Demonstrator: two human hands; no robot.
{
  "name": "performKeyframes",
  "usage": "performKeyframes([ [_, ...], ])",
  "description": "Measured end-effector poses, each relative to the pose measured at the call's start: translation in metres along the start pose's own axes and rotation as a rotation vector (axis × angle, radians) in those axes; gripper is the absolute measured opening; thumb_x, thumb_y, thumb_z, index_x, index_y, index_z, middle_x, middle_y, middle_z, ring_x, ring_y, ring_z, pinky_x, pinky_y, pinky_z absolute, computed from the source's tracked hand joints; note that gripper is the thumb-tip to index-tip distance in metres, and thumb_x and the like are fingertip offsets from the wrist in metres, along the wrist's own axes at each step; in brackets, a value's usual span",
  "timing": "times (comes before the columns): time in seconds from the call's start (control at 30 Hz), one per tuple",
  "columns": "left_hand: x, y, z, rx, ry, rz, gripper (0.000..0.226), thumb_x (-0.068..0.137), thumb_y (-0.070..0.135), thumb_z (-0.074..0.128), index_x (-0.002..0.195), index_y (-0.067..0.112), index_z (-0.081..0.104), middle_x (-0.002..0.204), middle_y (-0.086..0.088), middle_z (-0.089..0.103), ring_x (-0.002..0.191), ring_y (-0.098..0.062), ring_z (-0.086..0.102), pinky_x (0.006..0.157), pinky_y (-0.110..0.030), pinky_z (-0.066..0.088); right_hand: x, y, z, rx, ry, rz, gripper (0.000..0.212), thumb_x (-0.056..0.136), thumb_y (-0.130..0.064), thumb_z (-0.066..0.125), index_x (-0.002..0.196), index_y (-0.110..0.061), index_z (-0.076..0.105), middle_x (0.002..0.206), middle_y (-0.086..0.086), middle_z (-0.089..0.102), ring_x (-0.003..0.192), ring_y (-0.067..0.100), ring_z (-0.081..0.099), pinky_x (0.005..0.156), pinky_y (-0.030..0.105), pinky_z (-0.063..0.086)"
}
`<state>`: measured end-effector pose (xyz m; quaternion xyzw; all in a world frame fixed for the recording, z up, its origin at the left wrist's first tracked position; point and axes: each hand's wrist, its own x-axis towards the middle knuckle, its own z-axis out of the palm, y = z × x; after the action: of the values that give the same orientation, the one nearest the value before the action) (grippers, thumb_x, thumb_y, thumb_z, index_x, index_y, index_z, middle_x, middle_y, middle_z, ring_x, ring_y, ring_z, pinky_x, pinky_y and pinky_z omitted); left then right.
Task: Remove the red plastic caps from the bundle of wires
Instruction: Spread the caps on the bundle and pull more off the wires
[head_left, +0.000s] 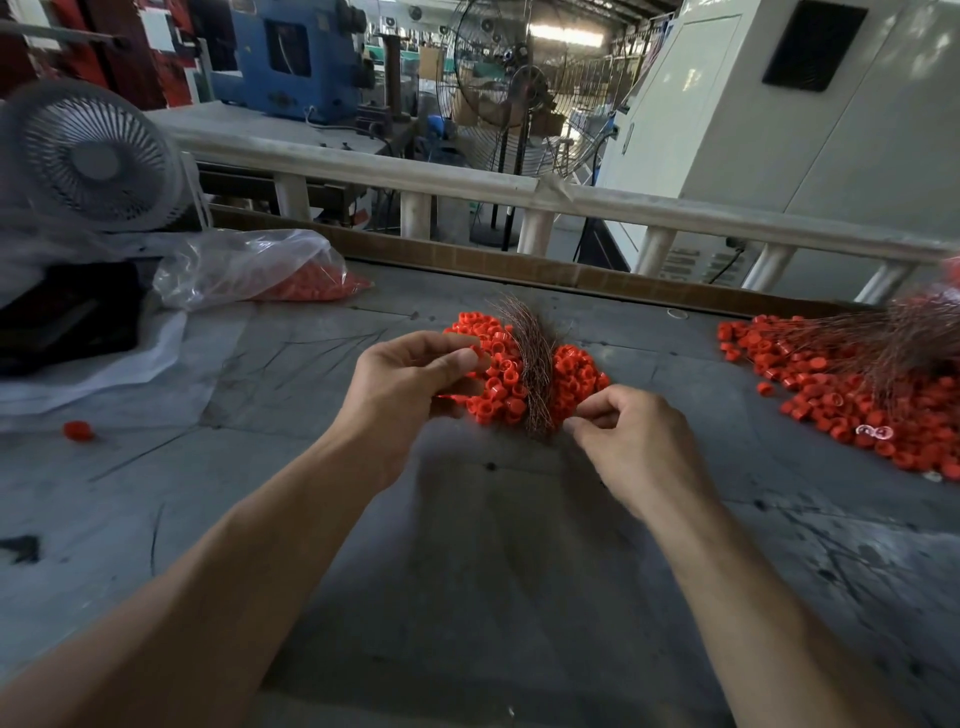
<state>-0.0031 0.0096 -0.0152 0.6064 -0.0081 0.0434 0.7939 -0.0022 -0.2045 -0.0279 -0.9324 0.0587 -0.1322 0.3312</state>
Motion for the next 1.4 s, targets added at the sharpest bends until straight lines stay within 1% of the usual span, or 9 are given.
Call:
performKeyframes([
  [0.17, -0.001, 0.003, 0.001, -0.051, -0.032, -0.020, 0.015, 0.090, 0.007, 0.068, 0.104, 0.003, 0.071, 0.099, -0.014, 0.078, 0.078, -0.021, 0.075, 0.061, -0.027, 0.057, -0.006, -0.005, 0.001, 0.131, -0.058, -0.129, 0.010, 0.091, -0.035, 0.071, 0.084, -0.029, 0.076, 0.072, -0.018, 0.070, 0.064, -0.005, 0.062, 0.052, 0.009, 0.038],
  [0.3, -0.003, 0.005, 0.002, -0.092, -0.054, -0.043, 0.019, 0.092, 0.006, 0.065, 0.110, -0.001, 0.067, 0.103, -0.016, 0.077, 0.082, -0.023, 0.075, 0.066, -0.031, 0.060, -0.013, -0.016, 0.001, 0.275, -0.131, -0.219, 0.014, 0.097, -0.028, 0.063, 0.093, -0.028, 0.076, 0.078, -0.014, 0.075, 0.062, -0.004, 0.062, 0.062, 0.016, 0.045],
  [0.5, -0.007, 0.011, 0.006, -0.197, -0.097, -0.088, 0.021, 0.092, 0.005, 0.062, 0.112, -0.001, 0.064, 0.106, -0.019, 0.076, 0.083, -0.022, 0.076, 0.067, -0.030, 0.061, -0.016, -0.020, 0.004, 0.380, -0.153, -0.191, 0.006, 0.092, -0.019, 0.073, 0.088, -0.023, 0.074, 0.075, -0.005, 0.076, 0.056, -0.002, 0.061, 0.060, 0.020, 0.046],
  [0.67, -0.010, 0.012, 0.010, -0.282, -0.150, -0.121, 0.023, 0.092, 0.006, 0.060, 0.113, -0.002, 0.062, 0.107, -0.021, 0.074, 0.089, -0.023, 0.076, 0.071, -0.029, 0.061, -0.017, -0.019, 0.003, 0.334, -0.182, -0.235, 0.009, 0.092, -0.020, 0.073, 0.086, -0.025, 0.075, 0.074, -0.009, 0.075, 0.058, -0.004, 0.062, 0.055, 0.010, 0.043],
  [0.8, -0.010, 0.013, 0.010, -0.345, -0.171, -0.142, 0.036, 0.088, 0.007, 0.062, 0.121, -0.006, 0.058, 0.103, -0.022, 0.074, 0.092, -0.026, 0.076, 0.075, -0.030, 0.062, -0.016, -0.018, 0.004, 0.316, -0.199, -0.245, 0.007, 0.092, -0.023, 0.074, 0.086, -0.027, 0.076, 0.075, -0.013, 0.075, 0.062, -0.004, 0.063, 0.056, 0.009, 0.042],
  [0.93, -0.009, 0.013, 0.007, -0.349, -0.190, -0.143, 0.036, 0.085, 0.009, 0.064, 0.118, -0.005, 0.059, 0.104, -0.022, 0.075, 0.093, -0.027, 0.075, 0.077, -0.031, 0.061, -0.018, -0.019, 0.002, 0.292, -0.205, -0.279, 0.007, 0.092, -0.024, 0.074, 0.086, -0.028, 0.077, 0.077, -0.020, 0.073, 0.070, -0.005, 0.066, 0.060, 0.007, 0.045],
  [1.03, -0.008, 0.012, 0.006, -0.325, -0.197, -0.130, 0.034, 0.083, 0.011, 0.065, 0.115, -0.003, 0.061, 0.106, -0.022, 0.074, 0.095, -0.028, 0.075, 0.079, -0.032, 0.061, -0.018, -0.020, 0.000, 0.284, -0.190, -0.276, 0.011, 0.093, -0.025, 0.073, 0.083, -0.027, 0.075, 0.074, -0.015, 0.073, 0.068, -0.004, 0.065, 0.058, 0.007, 0.044],
  [1.23, -0.008, 0.010, 0.007, -0.271, -0.188, -0.121, 0.035, 0.083, 0.011, 0.066, 0.115, -0.002, 0.062, 0.106, -0.023, 0.074, 0.095, -0.028, 0.074, 0.079, -0.033, 0.061, -0.021, -0.025, -0.004, 0.332, -0.205, -0.246, 0.015, 0.096, -0.025, 0.069, 0.081, -0.024, 0.072, 0.075, -0.005, 0.077, 0.052, 0.010, 0.067, 0.055, 0.026, 0.054],
  [1.4, -0.008, 0.010, 0.007, -0.217, -0.186, -0.109, 0.029, 0.086, 0.009, 0.064, 0.113, -0.001, 0.062, 0.104, -0.021, 0.074, 0.087, -0.026, 0.074, 0.083, -0.037, 0.060, -0.022, -0.026, -0.004, 0.354, -0.240, -0.223, 0.014, 0.097, -0.024, 0.068, 0.083, -0.025, 0.070, 0.076, -0.009, 0.078, 0.049, 0.014, 0.069, 0.055, 0.028, 0.055],
])
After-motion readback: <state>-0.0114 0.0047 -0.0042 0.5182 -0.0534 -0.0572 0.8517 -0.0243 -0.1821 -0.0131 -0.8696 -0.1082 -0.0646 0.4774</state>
